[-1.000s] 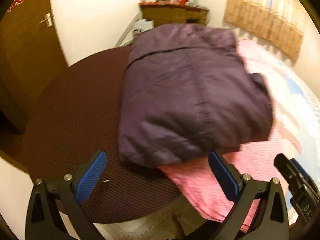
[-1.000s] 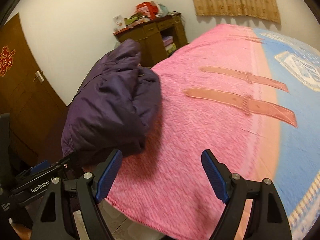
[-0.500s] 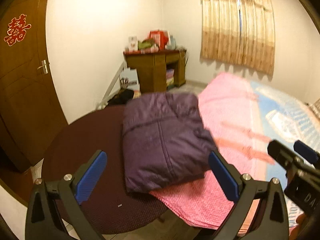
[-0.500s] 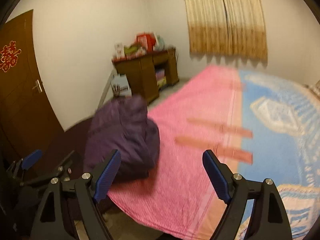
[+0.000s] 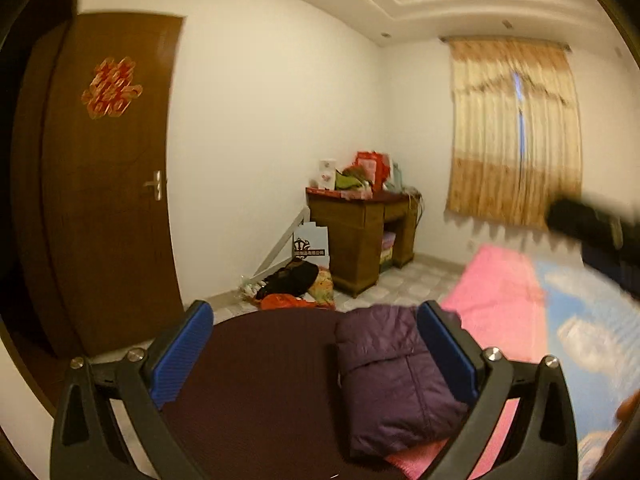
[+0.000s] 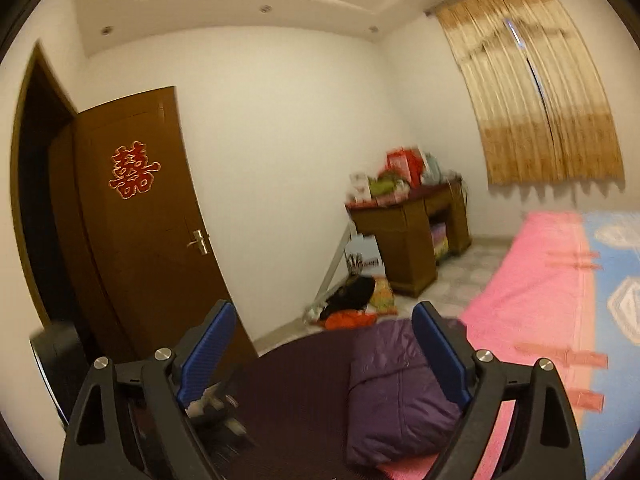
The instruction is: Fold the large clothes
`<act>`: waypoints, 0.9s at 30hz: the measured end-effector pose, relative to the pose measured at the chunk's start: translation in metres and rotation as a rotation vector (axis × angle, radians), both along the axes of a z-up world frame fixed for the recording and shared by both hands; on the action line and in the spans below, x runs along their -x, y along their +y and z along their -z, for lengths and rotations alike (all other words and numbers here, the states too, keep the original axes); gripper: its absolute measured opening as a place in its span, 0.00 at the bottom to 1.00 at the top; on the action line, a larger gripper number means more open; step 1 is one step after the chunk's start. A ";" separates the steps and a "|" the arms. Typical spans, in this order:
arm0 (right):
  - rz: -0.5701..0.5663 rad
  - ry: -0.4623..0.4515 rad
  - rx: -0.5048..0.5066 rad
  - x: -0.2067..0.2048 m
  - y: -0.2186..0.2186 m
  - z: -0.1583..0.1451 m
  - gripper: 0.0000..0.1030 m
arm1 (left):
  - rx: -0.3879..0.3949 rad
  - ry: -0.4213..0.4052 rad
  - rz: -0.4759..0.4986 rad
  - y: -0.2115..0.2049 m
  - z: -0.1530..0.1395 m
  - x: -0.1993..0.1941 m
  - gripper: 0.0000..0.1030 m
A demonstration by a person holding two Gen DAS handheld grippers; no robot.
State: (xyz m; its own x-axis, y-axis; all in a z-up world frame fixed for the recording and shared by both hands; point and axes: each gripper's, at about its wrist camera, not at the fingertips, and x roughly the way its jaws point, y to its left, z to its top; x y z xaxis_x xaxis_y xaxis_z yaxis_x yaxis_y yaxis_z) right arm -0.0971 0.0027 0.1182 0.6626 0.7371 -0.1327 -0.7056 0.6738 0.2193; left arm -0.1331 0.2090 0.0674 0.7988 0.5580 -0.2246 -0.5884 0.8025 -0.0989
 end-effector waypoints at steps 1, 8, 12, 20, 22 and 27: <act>0.044 -0.038 -0.002 0.006 -0.003 0.007 0.89 | 0.017 -0.013 0.005 0.004 0.001 0.001 1.00; 0.224 -0.166 0.056 0.015 -0.032 0.041 0.91 | -0.072 -0.025 0.000 -0.025 0.007 -0.008 1.00; 0.275 -0.173 0.042 0.016 -0.056 0.050 0.93 | -0.110 -0.045 0.029 -0.049 0.008 -0.010 1.00; 0.322 -0.070 0.004 -0.001 -0.095 0.059 0.93 | -0.095 -0.006 0.088 -0.066 0.016 -0.026 1.00; 0.328 -0.075 0.000 -0.001 -0.099 0.059 0.93 | -0.109 0.005 0.089 -0.070 0.018 -0.030 1.00; 0.325 -0.089 0.008 -0.002 -0.092 0.060 0.93 | -0.123 0.029 0.099 -0.077 0.023 -0.035 1.00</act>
State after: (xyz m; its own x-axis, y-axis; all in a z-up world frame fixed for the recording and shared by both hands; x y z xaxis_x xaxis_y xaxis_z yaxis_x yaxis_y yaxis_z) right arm -0.0949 -0.0892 0.0581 0.8720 0.4846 -0.0689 -0.4698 0.8681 0.1607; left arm -0.0984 0.1321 0.0448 0.8456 0.5016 -0.1829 -0.5069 0.8618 0.0197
